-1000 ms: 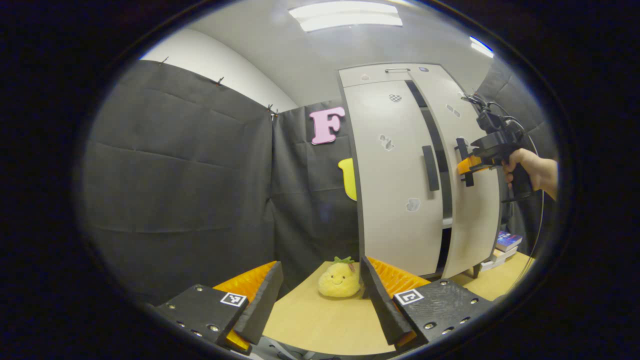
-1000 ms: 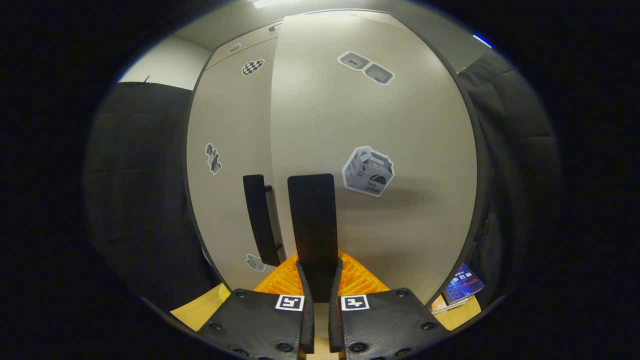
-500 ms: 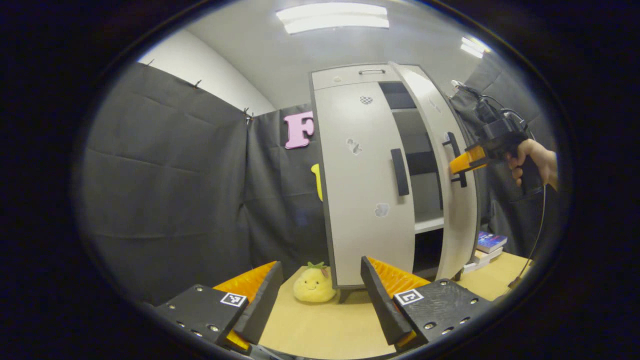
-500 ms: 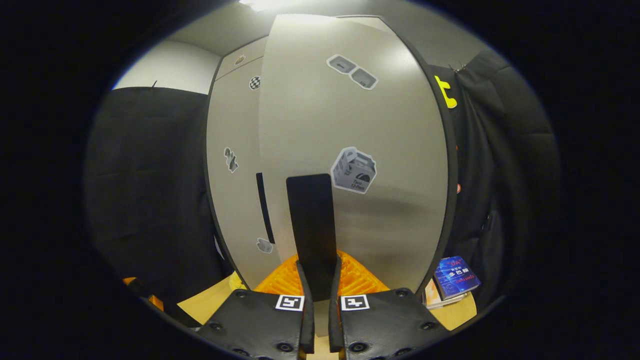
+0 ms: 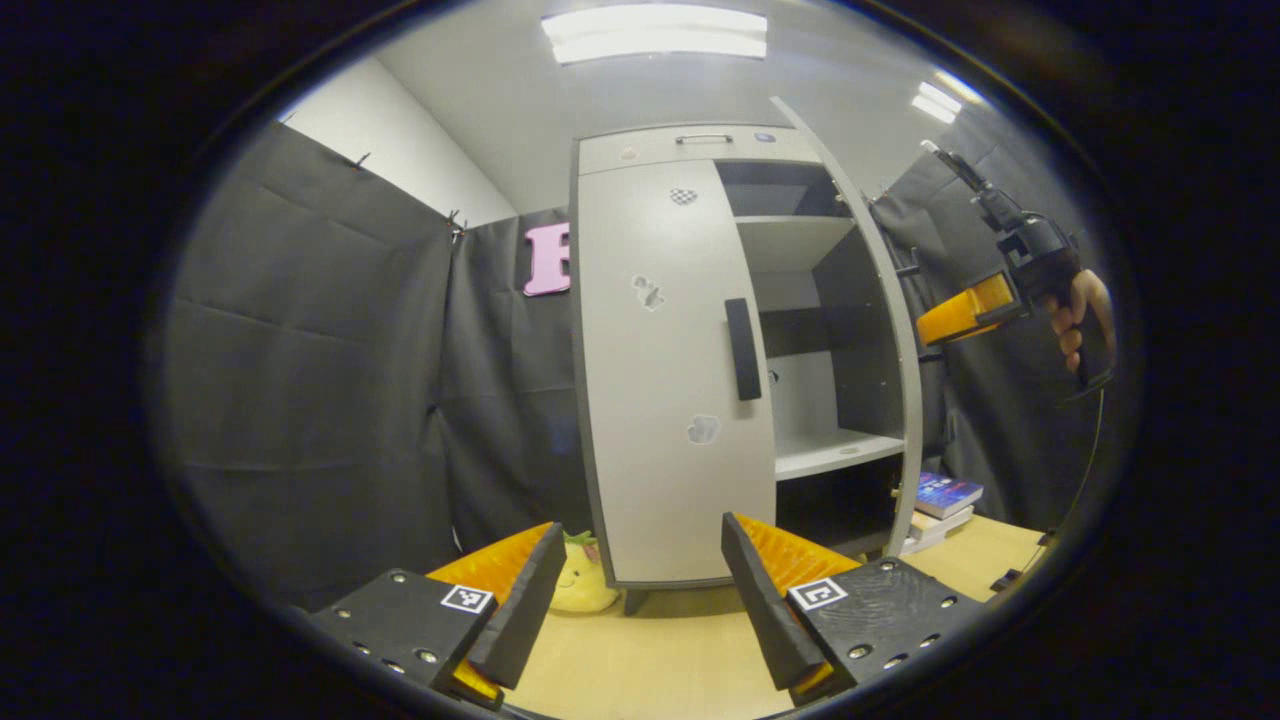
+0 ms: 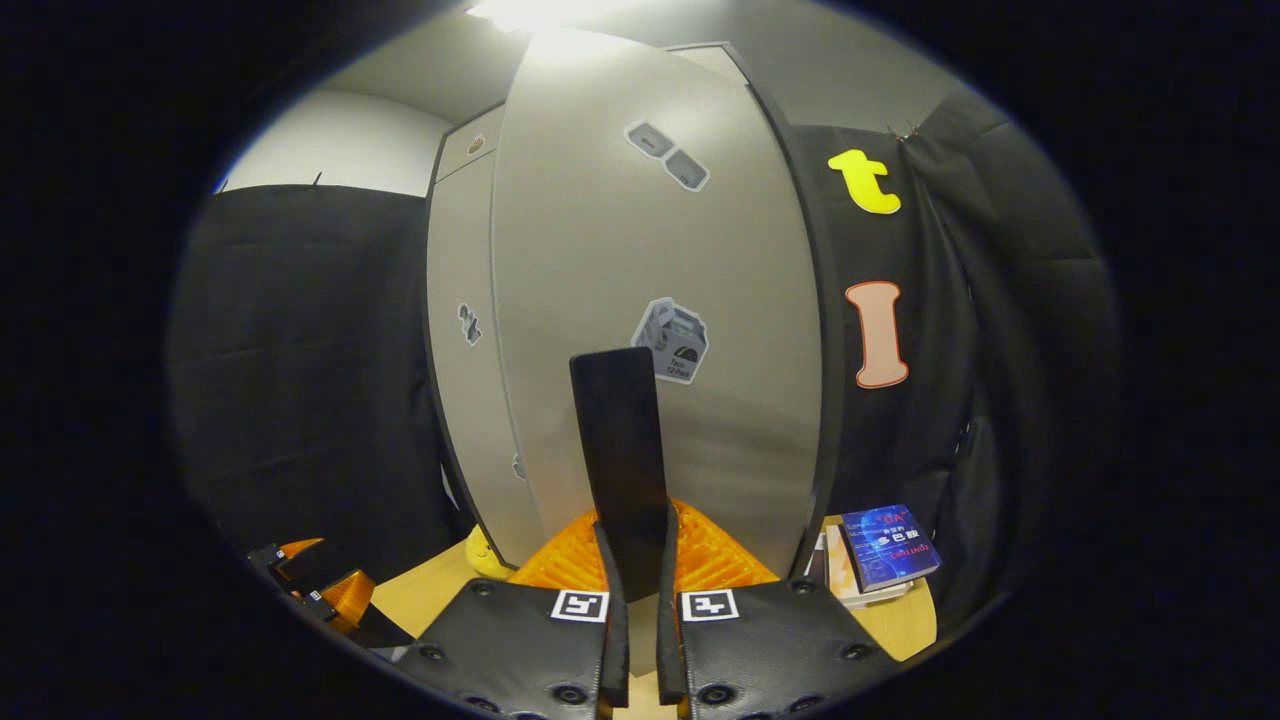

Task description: Open the right door of the double-door shoe cabinet with the right hand, and open the left door with the left hand.

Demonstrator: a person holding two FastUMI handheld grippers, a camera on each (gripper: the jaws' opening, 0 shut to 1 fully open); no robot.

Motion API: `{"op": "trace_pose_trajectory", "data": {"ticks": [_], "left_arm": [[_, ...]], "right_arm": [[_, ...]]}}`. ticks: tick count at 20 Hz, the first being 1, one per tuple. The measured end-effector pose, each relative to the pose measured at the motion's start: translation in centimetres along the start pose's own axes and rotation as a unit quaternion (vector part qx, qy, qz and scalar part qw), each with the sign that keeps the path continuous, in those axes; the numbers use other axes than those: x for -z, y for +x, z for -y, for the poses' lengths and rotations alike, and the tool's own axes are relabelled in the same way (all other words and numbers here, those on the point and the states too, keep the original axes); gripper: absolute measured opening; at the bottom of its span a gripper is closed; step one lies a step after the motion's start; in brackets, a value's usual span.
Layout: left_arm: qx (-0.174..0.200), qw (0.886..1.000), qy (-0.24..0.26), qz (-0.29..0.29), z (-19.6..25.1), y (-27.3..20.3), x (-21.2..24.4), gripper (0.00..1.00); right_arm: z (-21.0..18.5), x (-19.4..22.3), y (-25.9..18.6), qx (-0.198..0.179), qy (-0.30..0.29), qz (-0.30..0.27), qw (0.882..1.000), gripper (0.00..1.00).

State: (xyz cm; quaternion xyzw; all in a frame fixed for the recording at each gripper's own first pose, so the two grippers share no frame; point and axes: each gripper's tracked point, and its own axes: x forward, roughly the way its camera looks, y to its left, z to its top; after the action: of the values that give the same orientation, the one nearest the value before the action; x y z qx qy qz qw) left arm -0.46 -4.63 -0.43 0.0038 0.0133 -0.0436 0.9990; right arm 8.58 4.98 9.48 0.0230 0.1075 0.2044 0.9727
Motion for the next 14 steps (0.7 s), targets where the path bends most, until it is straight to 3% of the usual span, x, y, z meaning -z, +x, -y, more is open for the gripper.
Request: {"op": "trace_pose_trajectory", "data": {"ticks": [5,6,9,14], "left_arm": [[0.035,0.999,-0.005,-0.001,3.7,1.3,0.2,0.92],[0.042,0.999,-0.007,-0.002,4.3,1.4,0.2,0.92],[0.059,0.998,-0.007,-0.006,6.0,1.7,0.5,0.91],[0.076,0.997,-0.014,-0.019,7.7,1.9,1.1,0.92]], "right_arm": [[2.2,0.1,-2.2,0.011,-0.011,0.006,1.0,0.16],[2.9,0.1,-2.6,0.013,-0.013,0.008,1.0,0.09],[4.3,-0.1,-3.4,0.017,-0.017,0.014,1.0,0.12],[7.0,-0.1,-4.5,0.031,-0.025,0.018,0.999,0.08]]}}
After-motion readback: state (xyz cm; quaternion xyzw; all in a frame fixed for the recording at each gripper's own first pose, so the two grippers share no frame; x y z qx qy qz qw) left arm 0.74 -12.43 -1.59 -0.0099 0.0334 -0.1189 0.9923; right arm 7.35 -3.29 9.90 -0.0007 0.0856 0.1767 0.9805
